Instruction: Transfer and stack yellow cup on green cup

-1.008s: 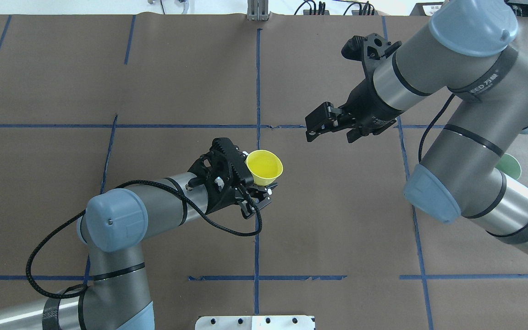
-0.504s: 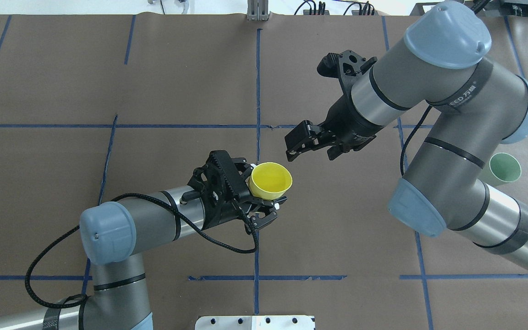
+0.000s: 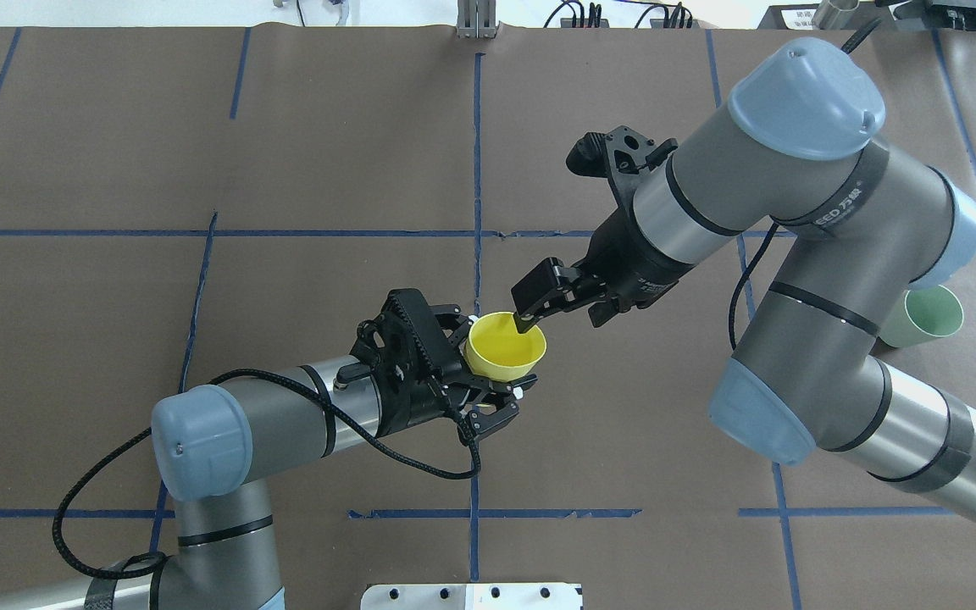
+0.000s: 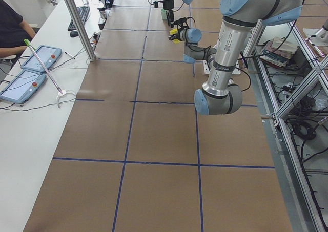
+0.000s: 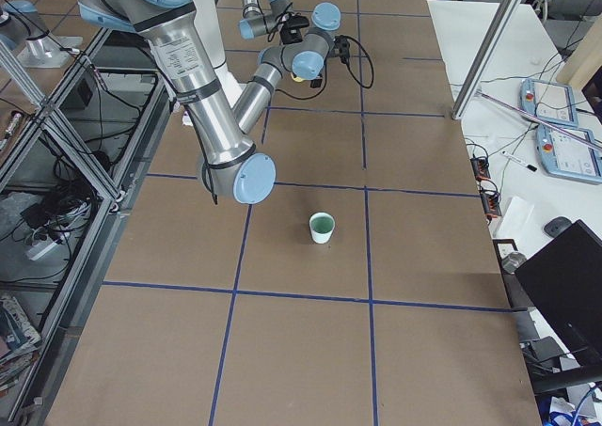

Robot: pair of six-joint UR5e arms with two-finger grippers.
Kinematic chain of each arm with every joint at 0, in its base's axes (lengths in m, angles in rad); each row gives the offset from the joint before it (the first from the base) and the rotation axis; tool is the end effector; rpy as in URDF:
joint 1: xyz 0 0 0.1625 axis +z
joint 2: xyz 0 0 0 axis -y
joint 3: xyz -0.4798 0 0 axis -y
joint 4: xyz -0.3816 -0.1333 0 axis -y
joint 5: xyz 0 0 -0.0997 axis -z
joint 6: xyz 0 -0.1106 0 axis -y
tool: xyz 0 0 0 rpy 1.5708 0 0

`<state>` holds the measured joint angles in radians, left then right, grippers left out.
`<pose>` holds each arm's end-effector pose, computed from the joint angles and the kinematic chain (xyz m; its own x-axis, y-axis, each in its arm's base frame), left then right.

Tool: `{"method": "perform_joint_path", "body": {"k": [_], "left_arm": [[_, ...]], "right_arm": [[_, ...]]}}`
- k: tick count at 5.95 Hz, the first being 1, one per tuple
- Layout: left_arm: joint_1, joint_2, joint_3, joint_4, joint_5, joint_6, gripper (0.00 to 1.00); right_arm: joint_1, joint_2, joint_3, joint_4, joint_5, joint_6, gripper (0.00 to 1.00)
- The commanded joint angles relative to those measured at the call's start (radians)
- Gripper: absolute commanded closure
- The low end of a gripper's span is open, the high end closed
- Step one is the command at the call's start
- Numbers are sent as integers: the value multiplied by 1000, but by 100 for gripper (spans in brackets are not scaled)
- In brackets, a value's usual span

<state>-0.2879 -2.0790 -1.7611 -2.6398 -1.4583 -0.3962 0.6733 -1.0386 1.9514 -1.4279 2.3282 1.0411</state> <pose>0.5474 -0.3141 0.2170 0.2854 0.8716 -0.3987 0.3225 0.3044 0.8963 -0.4301 -0.4164 0.2268 0.3251 -0.2103 0.9220 0.2069 0.9672 0.1476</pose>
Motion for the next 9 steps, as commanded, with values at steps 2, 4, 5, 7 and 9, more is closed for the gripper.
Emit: {"method": "perform_joint_path", "body": {"k": [2,4,5,7,9], "left_arm": [[9,-6,2,-2,4,-1,92],[18,-10,0,-2,6,-1,84],[22,-12,2,-2,10,-3,83],[23,-19,2,-2,12,-3,76],[23,-24,3,0,12,-1,54]], "right_arm": [[-38,-21,-2,7,0,4,2],[-41,-23,-2,6,0,4,27],[-43,-21,0,7,0,4,38],[-47,-21,-2,6,0,4,59],[-49,-21,0,6,2,8,99]]}}
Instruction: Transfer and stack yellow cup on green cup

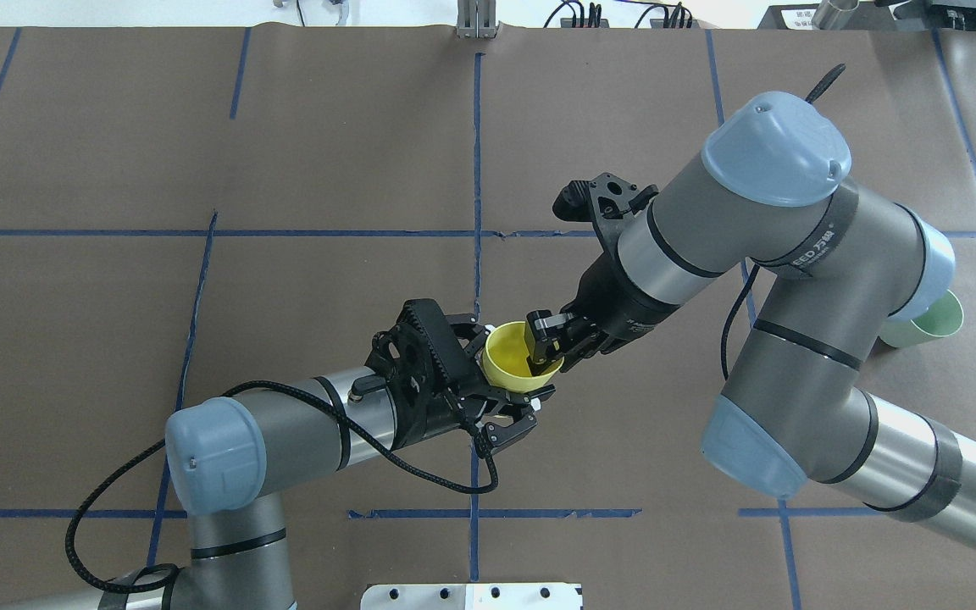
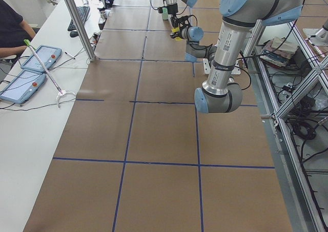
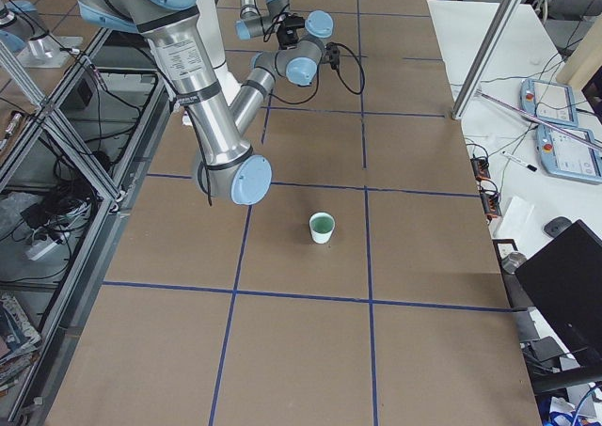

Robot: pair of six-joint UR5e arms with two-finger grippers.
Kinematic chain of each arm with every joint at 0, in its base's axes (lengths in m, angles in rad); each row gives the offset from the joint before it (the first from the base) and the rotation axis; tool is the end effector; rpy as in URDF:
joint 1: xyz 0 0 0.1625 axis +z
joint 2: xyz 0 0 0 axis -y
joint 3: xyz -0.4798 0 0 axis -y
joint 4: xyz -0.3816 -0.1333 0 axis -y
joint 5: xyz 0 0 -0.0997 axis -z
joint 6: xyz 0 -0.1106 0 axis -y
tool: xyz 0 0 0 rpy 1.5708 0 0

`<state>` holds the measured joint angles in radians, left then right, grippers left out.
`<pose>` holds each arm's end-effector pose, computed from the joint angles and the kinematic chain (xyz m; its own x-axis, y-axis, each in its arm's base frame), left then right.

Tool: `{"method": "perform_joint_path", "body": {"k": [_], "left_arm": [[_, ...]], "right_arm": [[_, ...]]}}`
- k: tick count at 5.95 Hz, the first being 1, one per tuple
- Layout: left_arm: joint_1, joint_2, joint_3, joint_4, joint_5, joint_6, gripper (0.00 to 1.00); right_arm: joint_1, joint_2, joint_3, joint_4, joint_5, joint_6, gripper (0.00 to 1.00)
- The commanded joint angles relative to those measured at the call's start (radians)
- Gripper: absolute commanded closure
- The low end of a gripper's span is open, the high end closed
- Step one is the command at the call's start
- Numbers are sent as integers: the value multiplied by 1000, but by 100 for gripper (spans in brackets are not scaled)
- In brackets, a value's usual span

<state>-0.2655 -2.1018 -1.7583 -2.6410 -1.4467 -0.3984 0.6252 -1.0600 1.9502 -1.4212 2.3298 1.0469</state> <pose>0.5557 -0.3034 0.2040 0.2665 0.8753 -0.4034 0.3385 0.3069 0.8895 -0.4485 -0.3942 0.2391 0.3272 -0.2114 0.9210 0.2544 0.9584 0.1296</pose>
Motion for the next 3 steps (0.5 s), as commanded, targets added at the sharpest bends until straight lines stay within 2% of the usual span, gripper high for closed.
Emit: {"method": "perform_joint_path", "body": {"k": [1,2,3], "left_arm": [[0,-1,0,1,6,3,41],[6,-3,0,-2,78,0,29],[20,-3,-1,-2,91,1,15]], "right_arm": [[1,0,1,1,2,57,100],[-1,2,3,1,2,65,100],[1,0,3,1,0,67,100]]}}
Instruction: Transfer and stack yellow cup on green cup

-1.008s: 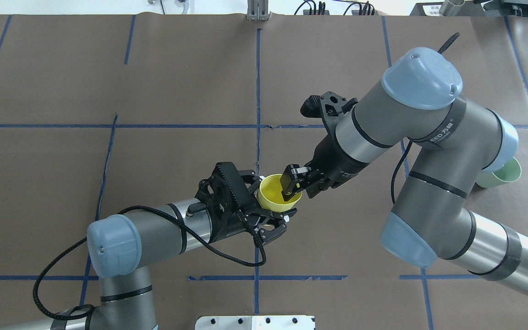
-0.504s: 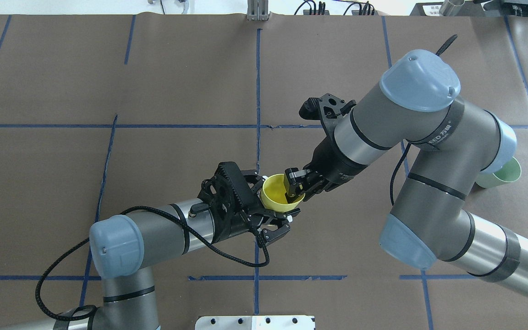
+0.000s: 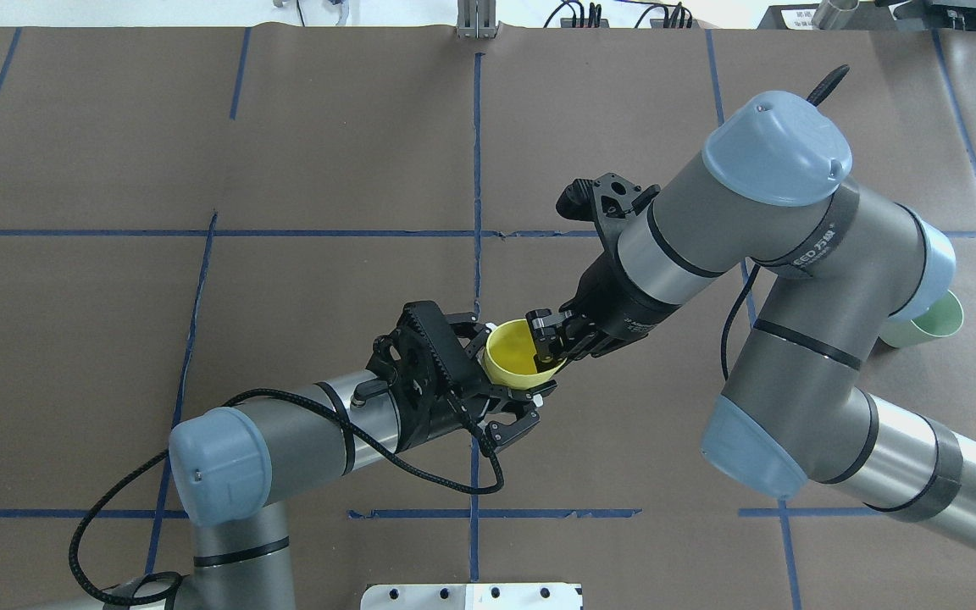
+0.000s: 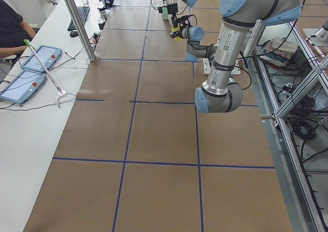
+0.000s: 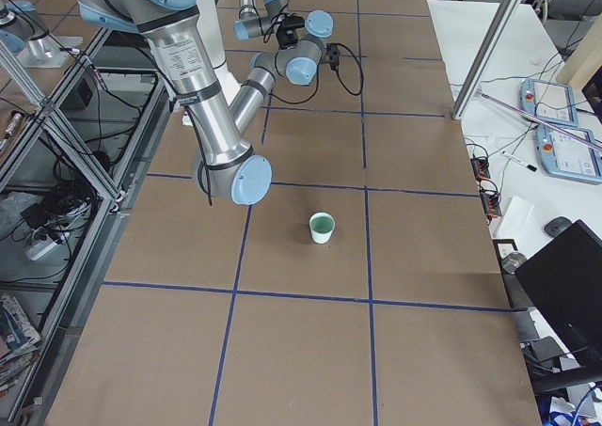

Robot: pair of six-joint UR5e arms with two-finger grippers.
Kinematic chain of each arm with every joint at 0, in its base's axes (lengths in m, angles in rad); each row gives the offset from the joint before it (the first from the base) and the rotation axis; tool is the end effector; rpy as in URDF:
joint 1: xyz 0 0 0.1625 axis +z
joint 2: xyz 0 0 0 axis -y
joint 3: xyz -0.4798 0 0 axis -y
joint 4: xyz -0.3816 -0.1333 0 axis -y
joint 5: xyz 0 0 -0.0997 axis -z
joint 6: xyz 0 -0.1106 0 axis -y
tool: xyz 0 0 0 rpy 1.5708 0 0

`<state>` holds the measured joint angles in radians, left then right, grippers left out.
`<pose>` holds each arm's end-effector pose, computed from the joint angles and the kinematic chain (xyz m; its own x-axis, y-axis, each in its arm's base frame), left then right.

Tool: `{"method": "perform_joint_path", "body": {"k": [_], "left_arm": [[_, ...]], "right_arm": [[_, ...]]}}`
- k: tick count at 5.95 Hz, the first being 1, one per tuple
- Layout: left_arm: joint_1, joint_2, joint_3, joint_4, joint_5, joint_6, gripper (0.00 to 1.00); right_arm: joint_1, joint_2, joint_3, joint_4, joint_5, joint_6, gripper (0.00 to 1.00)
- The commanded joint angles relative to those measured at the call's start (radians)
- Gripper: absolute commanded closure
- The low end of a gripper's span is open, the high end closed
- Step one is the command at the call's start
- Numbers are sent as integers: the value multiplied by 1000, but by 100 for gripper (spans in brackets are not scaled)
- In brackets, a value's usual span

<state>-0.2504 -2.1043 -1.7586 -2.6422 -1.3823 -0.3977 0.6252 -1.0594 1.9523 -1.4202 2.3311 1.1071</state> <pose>0.5573 -0.3015 0.2025 0.3051 0.8567 -0.4158 0.3594 0.3007 0.8834 -0.4479 -0.3937 0.2379 0.3386 -0.1553 0.9280 0.2351 0.9690 0.0763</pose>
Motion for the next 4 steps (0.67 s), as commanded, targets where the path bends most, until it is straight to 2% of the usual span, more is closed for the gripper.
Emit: {"method": "perform_joint_path", "body": {"k": [1,3,4], "left_arm": [[5,0,-5,-2,28,0,4],[5,0,-5,-1,29,2,1],[5,0,-5,-1,29,0,1]], "right_arm": [[1,-13,-1,0,-3,7,100],[4,-33,-1,0,-9,7,100],[17,-37,-16,-2,-44,16,100]]}}
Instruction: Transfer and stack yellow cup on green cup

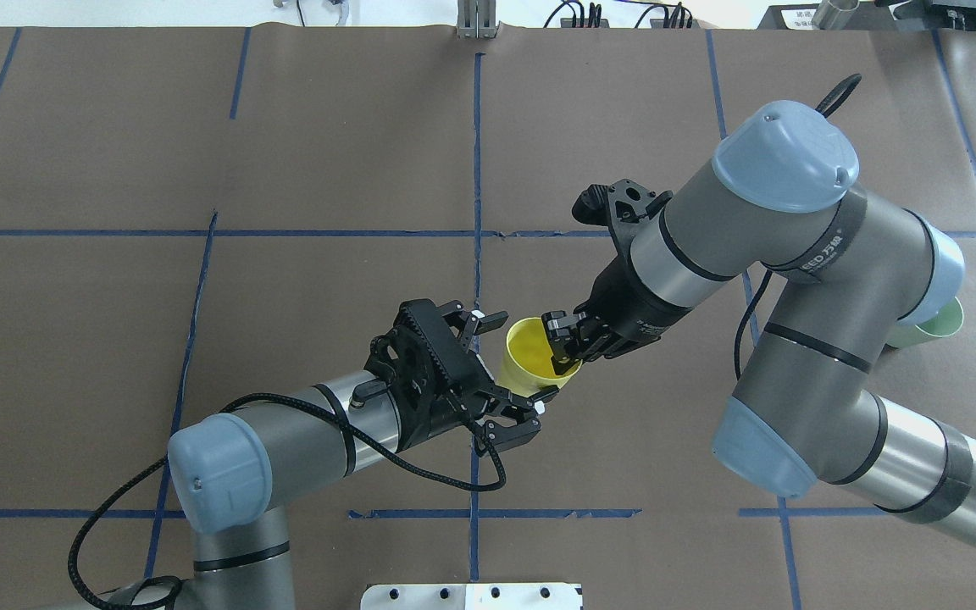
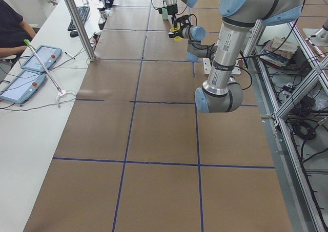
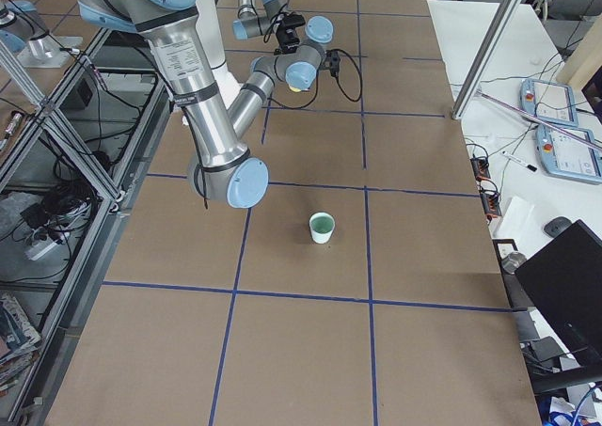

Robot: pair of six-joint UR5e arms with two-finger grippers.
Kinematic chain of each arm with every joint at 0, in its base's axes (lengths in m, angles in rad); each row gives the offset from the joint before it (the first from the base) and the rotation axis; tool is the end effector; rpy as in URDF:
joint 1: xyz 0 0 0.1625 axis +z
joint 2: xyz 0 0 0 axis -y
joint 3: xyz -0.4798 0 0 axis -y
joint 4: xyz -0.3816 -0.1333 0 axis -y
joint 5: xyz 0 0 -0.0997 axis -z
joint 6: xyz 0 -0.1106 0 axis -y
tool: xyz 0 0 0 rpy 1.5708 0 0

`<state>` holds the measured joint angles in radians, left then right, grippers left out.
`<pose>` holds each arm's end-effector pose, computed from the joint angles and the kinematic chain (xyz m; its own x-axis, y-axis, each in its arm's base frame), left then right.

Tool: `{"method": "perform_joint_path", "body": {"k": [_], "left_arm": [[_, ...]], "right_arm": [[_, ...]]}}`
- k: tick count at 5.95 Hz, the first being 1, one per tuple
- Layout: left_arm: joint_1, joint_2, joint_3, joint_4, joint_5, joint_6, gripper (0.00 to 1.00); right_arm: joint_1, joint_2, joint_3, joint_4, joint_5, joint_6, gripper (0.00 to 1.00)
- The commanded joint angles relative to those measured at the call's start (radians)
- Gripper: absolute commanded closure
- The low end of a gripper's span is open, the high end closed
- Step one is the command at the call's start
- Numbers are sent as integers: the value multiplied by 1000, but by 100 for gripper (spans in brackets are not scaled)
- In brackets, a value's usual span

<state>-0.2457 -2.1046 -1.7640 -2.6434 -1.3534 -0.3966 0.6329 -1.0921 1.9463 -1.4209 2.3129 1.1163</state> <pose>0.5552 -0.3013 0.2003 0.3220 0.8478 -0.4213 0.3734 0.2952 0.8794 -0.4443 -0.3985 0.2603 0.3785 -0.1237 0.9173 0.2114 0.9764 0.0444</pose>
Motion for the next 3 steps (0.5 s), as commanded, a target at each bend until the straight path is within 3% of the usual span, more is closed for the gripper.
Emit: {"method": "perform_joint_path", "body": {"k": [1,3], "left_arm": [[2,0,1,0,0,1,1],[2,-2,3,8,0,1,1]], "right_arm": [[49,-8,-57,-3,-53,46,100],[228,-160,-54,-4,-50,77,100]]}}
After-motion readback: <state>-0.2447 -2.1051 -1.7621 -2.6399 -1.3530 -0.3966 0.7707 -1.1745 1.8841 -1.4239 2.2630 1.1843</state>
